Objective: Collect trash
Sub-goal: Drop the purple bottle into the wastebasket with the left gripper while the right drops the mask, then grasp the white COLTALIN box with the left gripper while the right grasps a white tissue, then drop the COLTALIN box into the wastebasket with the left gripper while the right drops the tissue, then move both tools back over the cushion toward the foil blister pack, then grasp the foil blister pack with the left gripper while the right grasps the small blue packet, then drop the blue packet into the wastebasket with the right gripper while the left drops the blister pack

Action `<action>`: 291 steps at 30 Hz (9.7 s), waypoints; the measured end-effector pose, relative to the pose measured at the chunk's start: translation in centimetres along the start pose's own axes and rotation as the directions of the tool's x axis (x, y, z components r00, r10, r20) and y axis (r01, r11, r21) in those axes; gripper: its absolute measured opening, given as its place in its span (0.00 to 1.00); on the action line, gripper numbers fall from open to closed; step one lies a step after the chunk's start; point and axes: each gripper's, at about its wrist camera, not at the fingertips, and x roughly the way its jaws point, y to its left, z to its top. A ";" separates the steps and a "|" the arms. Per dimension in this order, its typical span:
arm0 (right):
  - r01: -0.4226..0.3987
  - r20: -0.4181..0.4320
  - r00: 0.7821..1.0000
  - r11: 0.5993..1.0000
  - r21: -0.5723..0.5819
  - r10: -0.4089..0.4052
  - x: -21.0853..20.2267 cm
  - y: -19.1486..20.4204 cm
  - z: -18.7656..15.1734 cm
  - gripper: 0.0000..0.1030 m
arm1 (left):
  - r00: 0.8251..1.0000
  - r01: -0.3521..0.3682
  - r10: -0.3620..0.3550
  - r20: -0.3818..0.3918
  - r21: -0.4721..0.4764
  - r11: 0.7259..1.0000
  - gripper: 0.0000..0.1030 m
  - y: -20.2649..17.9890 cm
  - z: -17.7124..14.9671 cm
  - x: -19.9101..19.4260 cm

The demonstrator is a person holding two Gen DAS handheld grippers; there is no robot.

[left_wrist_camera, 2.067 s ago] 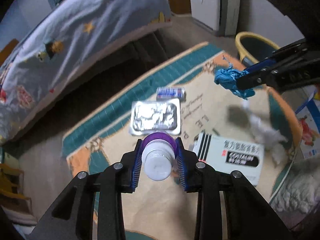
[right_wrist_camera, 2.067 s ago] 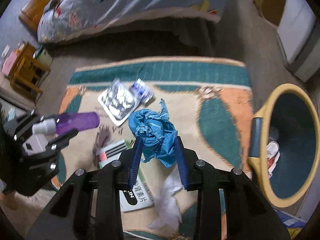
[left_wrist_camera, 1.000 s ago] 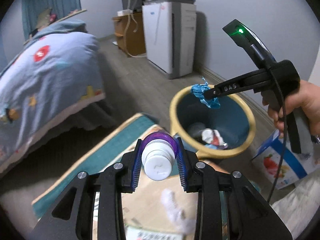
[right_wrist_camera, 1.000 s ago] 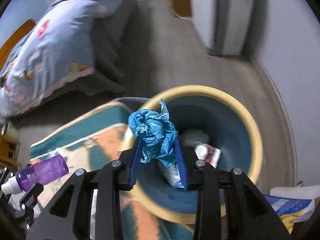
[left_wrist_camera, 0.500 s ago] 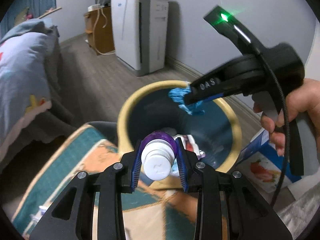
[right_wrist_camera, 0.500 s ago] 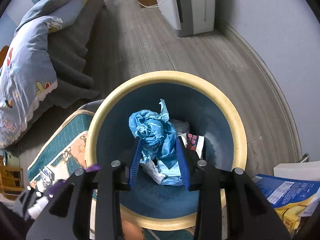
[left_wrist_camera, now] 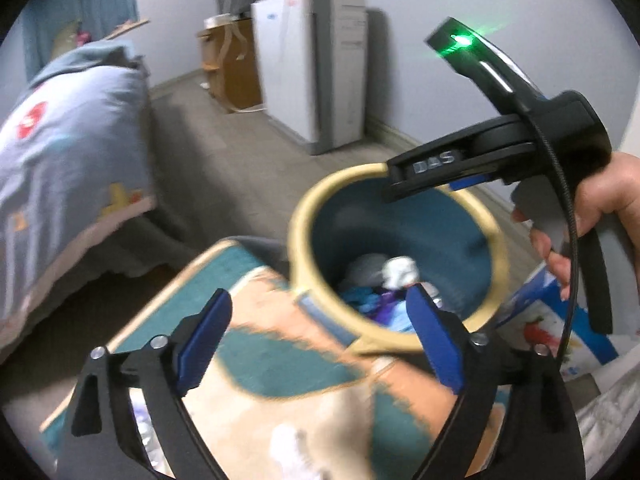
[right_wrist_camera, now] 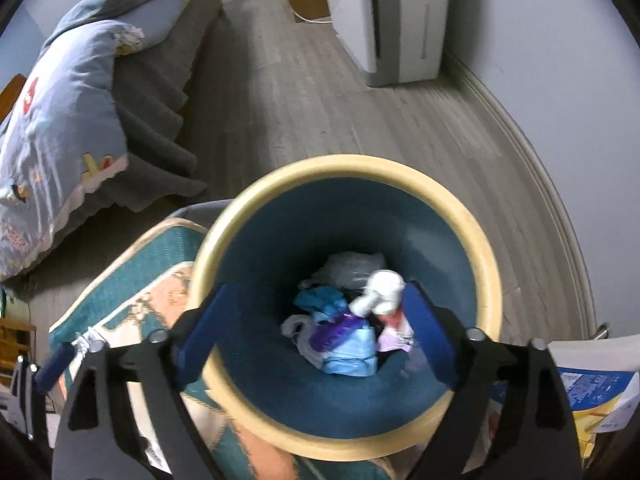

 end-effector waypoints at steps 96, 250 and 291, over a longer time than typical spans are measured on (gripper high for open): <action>-0.254 -0.196 0.964 0.841 -0.478 0.180 -1.8 10.5 -10.0 0.22 | 0.898 -0.370 0.195 -0.395 -0.437 0.820 0.75 4.3 -14.2 -1.4; -0.182 -0.198 0.976 0.858 -0.480 0.096 8.1 21.6 -6.2 0.08 | 0.841 -0.477 0.158 -0.517 -0.571 0.668 0.95 19.1 -14.1 5.3; -0.083 -0.173 0.985 0.896 -0.436 0.007 9.4 20.2 -7.5 0.28 | 0.945 -0.282 0.179 -0.272 -0.408 0.869 0.68 16.2 -9.9 -2.7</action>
